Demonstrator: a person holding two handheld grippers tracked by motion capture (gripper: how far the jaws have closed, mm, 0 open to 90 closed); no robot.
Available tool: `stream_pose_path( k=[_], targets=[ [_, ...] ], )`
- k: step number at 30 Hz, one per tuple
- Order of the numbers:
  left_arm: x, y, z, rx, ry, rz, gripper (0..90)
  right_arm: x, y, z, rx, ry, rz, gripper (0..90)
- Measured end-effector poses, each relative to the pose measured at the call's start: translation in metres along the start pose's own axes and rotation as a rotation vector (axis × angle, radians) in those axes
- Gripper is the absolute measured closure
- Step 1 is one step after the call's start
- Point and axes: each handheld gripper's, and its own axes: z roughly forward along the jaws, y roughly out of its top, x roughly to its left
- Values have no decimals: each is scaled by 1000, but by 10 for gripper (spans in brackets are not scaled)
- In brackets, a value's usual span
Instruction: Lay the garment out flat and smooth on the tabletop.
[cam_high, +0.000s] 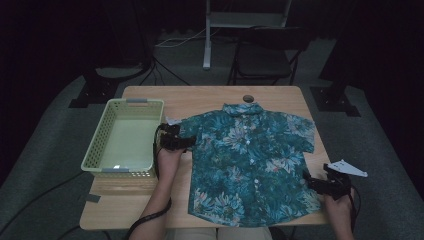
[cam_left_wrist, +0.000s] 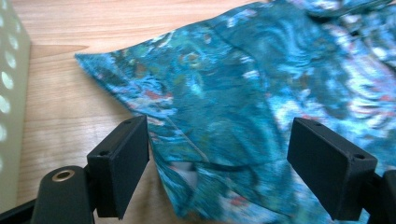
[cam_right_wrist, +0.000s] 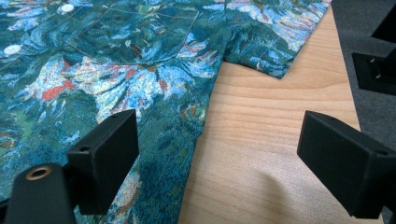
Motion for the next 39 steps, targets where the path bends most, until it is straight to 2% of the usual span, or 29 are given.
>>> stream_pose_path(
  k=[1, 2, 4, 5, 8, 9, 14, 17, 22, 29, 31, 35, 39],
  targets=[
    [-3, 1, -2, -1, -8, 11, 214, 0, 0, 0, 7, 6, 5, 120],
    [-6, 2, -5, -6, 8, 36, 210, 0, 0, 0, 7, 1, 7, 119],
    [-11, 2, -7, -11, 4, 73, 160, -1, 0, 0, 4, 6, 6, 119],
    [-13, 2, -9, -8, 0, 80, 113, -1, 0, 1, 6, 6, 9, 118],
    [-17, -2, -11, 0, -8, 112, 87, -1, 0, 0, -2, 5, 16, 118],
    [-19, -3, -11, 13, -19, 116, 25, -1, 0, 0, -2, 2, 18, 118],
    [-23, -12, -13, 23, -9, 153, 22, -1, 0, 0, -5, 2, 14, 118],
    [-26, -17, -17, 18, -20, 165, 22, -1, 0, 0, -3, 2, 14, 118],
    [-30, -23, -31, -21, -35, 179, 22, 0, 0, -1, -6, -2, 10, 118],
    [-31, -36, -44, -22, -40, 203, 22, 1, 0, 0, -5, -24, 10, 118],
    [-31, -39, -47, -29, -54, 203, 22, 1, 0, 0, -5, -25, 8, 117],
    [-34, -44, -53, -60, -48, 220, 23, 0, 0, 0, -9, -16, 16, 118],
    [-34, -51, -59, -88, -63, 225, 23, -1, 0, 0, -5, -15, 23, 118]
  ],
)
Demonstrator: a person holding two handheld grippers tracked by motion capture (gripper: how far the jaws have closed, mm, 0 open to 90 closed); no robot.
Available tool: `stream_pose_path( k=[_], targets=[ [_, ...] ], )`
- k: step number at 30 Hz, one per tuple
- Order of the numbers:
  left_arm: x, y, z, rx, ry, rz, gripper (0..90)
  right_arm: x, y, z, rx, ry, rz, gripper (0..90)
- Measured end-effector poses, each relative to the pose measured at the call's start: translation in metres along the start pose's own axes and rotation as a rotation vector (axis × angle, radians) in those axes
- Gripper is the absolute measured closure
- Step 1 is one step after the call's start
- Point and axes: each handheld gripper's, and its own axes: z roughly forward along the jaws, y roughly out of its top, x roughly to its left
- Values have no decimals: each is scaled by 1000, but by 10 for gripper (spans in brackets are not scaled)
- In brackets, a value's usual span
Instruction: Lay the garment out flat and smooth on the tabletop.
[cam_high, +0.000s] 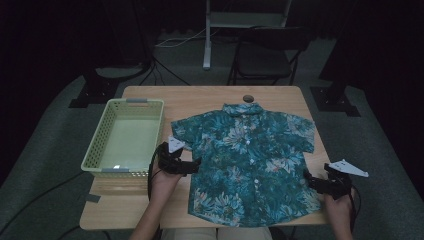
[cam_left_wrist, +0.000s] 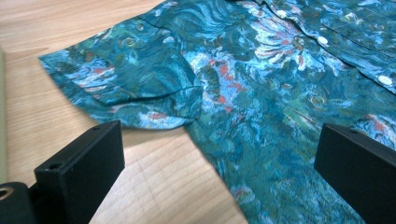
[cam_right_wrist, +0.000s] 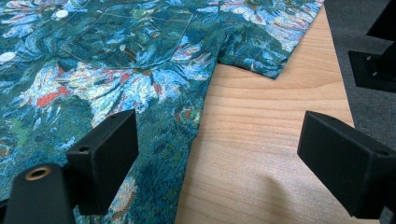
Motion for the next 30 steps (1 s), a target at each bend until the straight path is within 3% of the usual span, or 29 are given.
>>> stream_pose_path(
  k=[4, 7, 13, 17, 21, 30],
  targets=[
    [-5, -8, -10, -53, -23, 1, 23, 0, 0, 0, -2, 2, 0, 118],
    [-9, -13, -18, -65, -14, 13, 23, 0, 0, 0, 2, 4, 3, 118],
    [-11, -23, -29, -89, -39, -7, 23, 0, 0, 0, 3, 1, 3, 118],
    [-15, -32, -37, -107, -63, 5, 23, 0, 0, 0, 3, 1, 3, 118],
    [-16, -39, -44, -104, -78, 15, 23, 0, 0, 0, 3, 2, 2, 118],
    [-16, -59, -51, -63, -47, 17, 23, 0, 0, 0, 3, 3, 2, 118]
  ],
)
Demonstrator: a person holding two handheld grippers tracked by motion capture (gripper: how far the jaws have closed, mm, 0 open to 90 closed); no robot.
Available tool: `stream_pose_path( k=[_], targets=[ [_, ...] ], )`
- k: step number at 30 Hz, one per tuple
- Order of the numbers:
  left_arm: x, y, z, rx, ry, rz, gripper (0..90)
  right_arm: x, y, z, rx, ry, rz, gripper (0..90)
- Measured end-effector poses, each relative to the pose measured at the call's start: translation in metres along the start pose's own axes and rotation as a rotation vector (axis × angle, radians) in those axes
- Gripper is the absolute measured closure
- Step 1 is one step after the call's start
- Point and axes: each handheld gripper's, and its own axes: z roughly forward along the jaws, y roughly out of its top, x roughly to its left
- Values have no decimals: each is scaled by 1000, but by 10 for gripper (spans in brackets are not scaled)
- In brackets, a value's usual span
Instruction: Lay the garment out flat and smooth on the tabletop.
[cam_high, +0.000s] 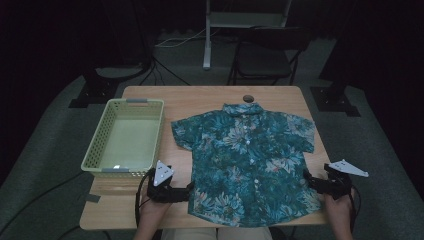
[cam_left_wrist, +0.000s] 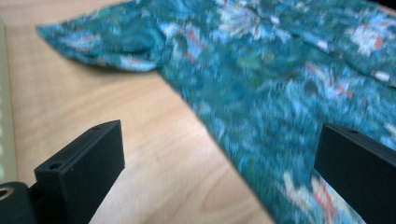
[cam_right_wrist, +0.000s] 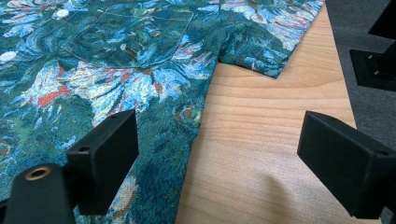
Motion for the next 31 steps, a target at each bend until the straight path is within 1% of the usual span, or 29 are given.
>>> stream_pose_path(
  k=[2, 3, 5, 7, 8, 9, 10, 11, 13, 17, 18, 19, 21, 23, 24, 26, 27, 28, 31],
  targets=[
    [0, -5, -2, 6, 11, -3, 23, 0, 0, 0, 0, 1, 0, 118],
    [0, -7, -3, 1, 23, 0, 23, 0, 0, 0, 0, 1, 0, 118],
    [2, -11, -4, 8, 43, -3, 23, 0, 0, 0, 1, 1, -1, 118],
    [4, -12, -4, 37, 46, -14, 23, 0, 0, 0, 2, 0, -1, 118],
    [4, -13, -5, 46, 54, -12, 23, 0, 0, 0, 1, 0, 0, 118],
    [5, -14, -5, 82, 60, -4, 23, 0, 0, 0, 0, 0, 2, 118],
    [5, -15, -6, 108, 70, 6, 23, 0, 0, 0, -1, 1, 3, 118],
    [5, -17, -7, 126, 72, 8, 23, 0, 0, 0, 0, 2, 4, 118],
    [6, -19, -10, 147, 77, 3, 23, 0, 0, 0, 0, 1, 2, 118],
    [8, -22, -16, 134, 99, -1, 23, 0, 0, 0, 1, 1, 0, 118],
    [9, -22, -16, 123, 97, -1, 23, 0, 0, 0, 1, 1, 1, 118],
    [10, -22, -17, 123, 89, -4, 23, 0, 0, 0, 0, 1, 0, 118],
    [10, -23, -19, 101, 114, -14, 23, 0, 0, 0, 1, 2, 0, 118],
    [11, -23, -19, 104, 98, -20, 23, 0, 0, 0, 0, 2, 1, 118],
    [11, -23, -19, 104, 99, -22, 23, 0, 0, 0, 1, 1, 0, 118],
    [11, -23, -18, 111, 97, -13, 23, 0, 0, 0, 1, 1, -1, 118],
    [10, -23, -18, 115, 102, -6, 23, 0, 0, 0, 2, 1, -1, 118],
    [9, -23, -18, 118, 99, 4, 23, 0, 0, 0, 1, 0, -1, 118],
    [8, -23, -17, 126, 92, 16, 23, 1, 0, 0, 1, -1, -2, 118]
  ],
)
